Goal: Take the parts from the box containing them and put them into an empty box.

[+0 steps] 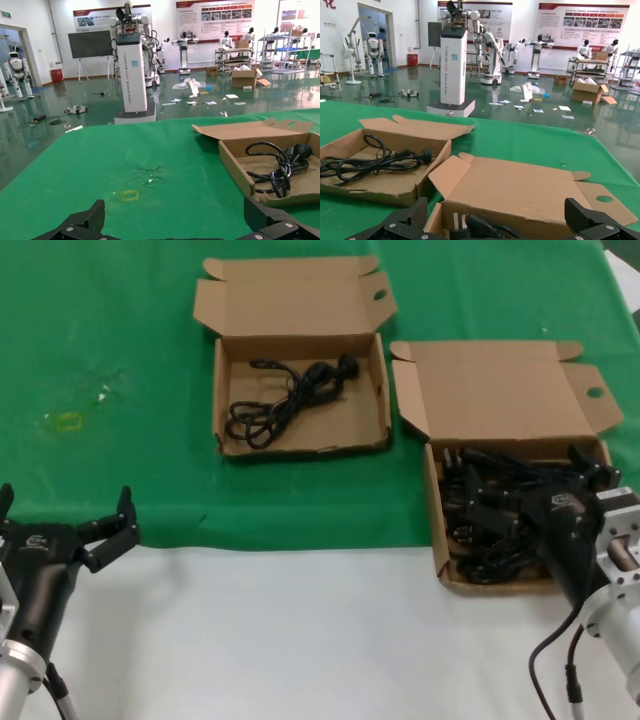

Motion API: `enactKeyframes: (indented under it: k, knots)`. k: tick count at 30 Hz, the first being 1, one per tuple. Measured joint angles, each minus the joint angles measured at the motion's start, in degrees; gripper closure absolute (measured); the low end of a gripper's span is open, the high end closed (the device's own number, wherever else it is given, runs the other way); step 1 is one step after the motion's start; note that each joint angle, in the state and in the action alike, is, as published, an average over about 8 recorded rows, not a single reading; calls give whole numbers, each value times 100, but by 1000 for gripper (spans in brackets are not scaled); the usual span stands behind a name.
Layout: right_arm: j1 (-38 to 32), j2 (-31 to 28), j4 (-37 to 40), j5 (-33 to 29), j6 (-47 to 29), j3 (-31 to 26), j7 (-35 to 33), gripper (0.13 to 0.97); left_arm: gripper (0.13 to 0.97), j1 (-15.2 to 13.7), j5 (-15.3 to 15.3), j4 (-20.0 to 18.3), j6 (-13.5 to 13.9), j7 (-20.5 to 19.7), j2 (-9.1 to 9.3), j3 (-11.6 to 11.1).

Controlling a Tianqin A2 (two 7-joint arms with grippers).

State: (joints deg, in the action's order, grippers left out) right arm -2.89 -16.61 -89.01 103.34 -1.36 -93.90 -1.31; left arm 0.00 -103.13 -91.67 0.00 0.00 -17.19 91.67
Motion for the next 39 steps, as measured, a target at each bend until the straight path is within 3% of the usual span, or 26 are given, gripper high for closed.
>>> enactKeyframes:
  k: [39]
  knots:
    - [1, 0, -1, 0, 0, 1, 1, 129, 132, 0, 0, 0, 0, 0, 0, 0]
